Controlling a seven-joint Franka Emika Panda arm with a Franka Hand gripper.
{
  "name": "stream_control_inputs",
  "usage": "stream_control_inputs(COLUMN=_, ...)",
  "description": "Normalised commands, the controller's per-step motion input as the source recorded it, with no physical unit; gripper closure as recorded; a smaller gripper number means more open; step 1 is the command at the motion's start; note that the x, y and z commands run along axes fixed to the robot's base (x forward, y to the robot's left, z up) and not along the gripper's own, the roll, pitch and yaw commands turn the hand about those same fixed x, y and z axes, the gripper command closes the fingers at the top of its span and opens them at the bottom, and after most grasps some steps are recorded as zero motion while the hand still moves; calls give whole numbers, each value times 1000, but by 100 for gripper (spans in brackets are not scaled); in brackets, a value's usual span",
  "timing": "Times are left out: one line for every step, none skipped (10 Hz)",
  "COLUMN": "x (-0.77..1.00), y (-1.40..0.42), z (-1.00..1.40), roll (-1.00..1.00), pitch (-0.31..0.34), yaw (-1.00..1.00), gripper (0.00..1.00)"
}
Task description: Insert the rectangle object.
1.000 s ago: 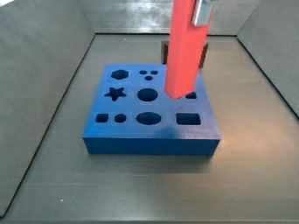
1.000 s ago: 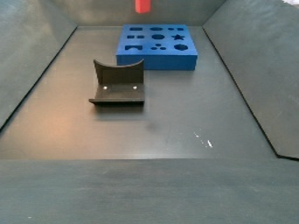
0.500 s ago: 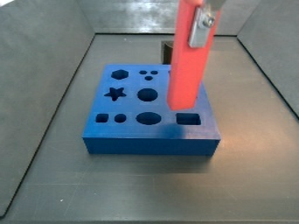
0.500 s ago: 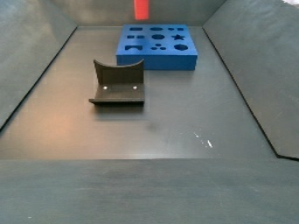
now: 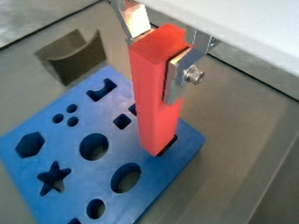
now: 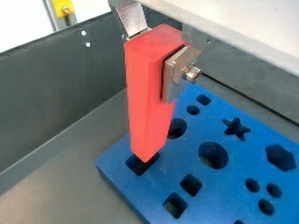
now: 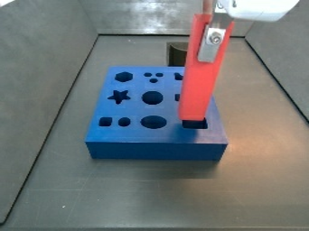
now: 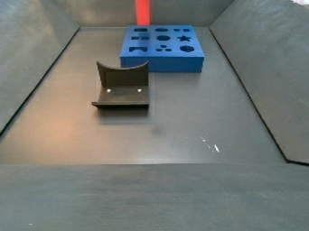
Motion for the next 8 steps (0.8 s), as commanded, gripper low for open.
stream_control_inputs(x=0, y=37, z=-3, roll=0, pitch=0, yaw=0, gripper=100)
stream_control_inputs(x=257, y=26, z=-334, roll=0, pitch=60, yaw=0, gripper=100)
stream_control_inputs(x=306, y=71, z=-360, roll=74, pitch=137, yaw=0, gripper=100)
stream_control_inputs(x=234, y=111, z=-311, roll=63, pitch=137, yaw=-29, gripper=100)
stream_control_inputs(x=143, y=0, z=-266, roll=0, pitch=89, yaw=-57, gripper=100)
stream_control_inputs(x=114, y=0, z=-246, roll=0, pitch=57, yaw=-94, gripper=100)
stream_control_inputs(x=100, y=0, z=-263, roll=0, pitch=46, yaw=-86, gripper=100)
stream_control_inputs(x=20, y=0, z=-314, roll=0, pitch=27, yaw=-71, gripper=100)
